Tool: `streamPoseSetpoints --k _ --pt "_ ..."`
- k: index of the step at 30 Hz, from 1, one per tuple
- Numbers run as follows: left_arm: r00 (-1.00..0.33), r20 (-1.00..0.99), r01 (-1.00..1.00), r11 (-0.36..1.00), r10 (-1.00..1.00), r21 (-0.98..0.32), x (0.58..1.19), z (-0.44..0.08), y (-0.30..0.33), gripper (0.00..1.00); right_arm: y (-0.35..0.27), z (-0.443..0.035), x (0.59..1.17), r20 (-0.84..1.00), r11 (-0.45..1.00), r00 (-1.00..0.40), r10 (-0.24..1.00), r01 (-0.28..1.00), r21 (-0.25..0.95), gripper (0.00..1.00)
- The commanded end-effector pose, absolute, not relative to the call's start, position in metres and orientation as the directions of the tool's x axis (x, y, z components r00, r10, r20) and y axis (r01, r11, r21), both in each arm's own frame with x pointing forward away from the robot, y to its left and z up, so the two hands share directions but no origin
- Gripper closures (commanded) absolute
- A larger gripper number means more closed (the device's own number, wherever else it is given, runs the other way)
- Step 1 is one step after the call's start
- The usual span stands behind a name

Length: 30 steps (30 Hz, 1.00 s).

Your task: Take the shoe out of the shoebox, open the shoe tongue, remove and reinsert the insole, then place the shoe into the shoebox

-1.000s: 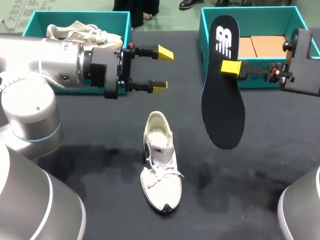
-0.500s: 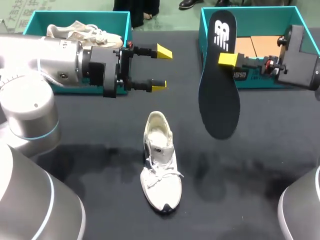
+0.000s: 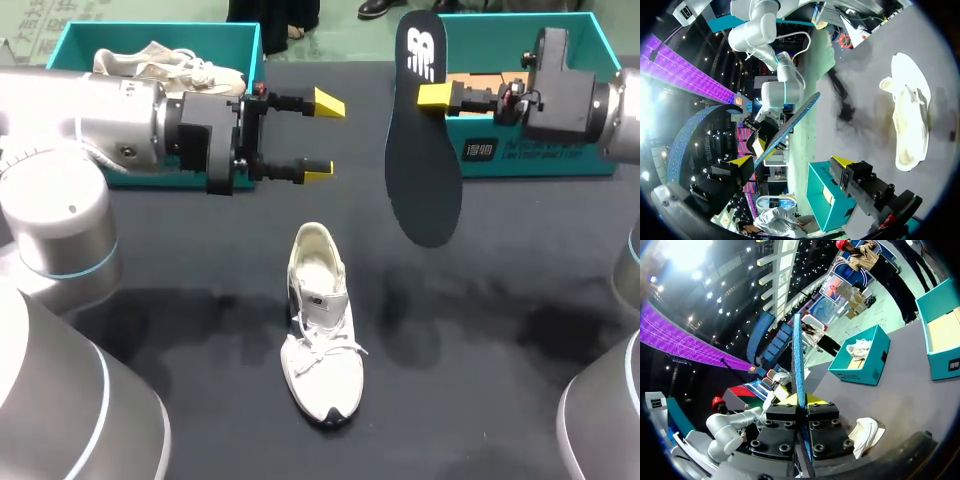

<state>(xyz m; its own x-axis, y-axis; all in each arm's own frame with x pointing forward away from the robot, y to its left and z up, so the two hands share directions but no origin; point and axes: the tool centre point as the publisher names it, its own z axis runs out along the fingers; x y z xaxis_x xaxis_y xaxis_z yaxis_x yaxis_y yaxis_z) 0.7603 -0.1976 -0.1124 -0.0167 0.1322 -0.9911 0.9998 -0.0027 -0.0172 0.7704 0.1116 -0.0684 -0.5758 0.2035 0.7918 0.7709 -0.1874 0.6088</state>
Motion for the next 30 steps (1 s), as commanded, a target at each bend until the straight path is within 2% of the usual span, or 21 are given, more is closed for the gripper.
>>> streamPoseSetpoints --k 1,11,23,30 --pt "0.006 -0.996 1.0 -0.029 0.091 0.003 0.764 -0.117 -0.208 0.0 0.126 -0.071 0.781 0.807 -0.183 -0.558 0.193 0.788 0.588 1.0" --pt "0.046 -0.998 0.997 -0.065 0.048 0.043 0.772 -0.116 -0.219 0.0 0.144 -0.094 0.806 0.907 -0.188 -0.4 0.131 0.888 0.419 1.0" --pt "0.064 -0.996 0.997 -0.04 0.06 0.062 0.775 -0.116 -0.222 0.0 0.144 -0.094 0.806 0.907 -0.188 -0.4 0.131 0.888 0.419 1.0" --pt "0.059 -0.997 0.997 -0.042 0.045 0.057 0.78 -0.12 -0.227 0.0 0.145 -0.099 0.811 0.953 -0.194 -0.269 0.139 0.936 0.293 1.0"
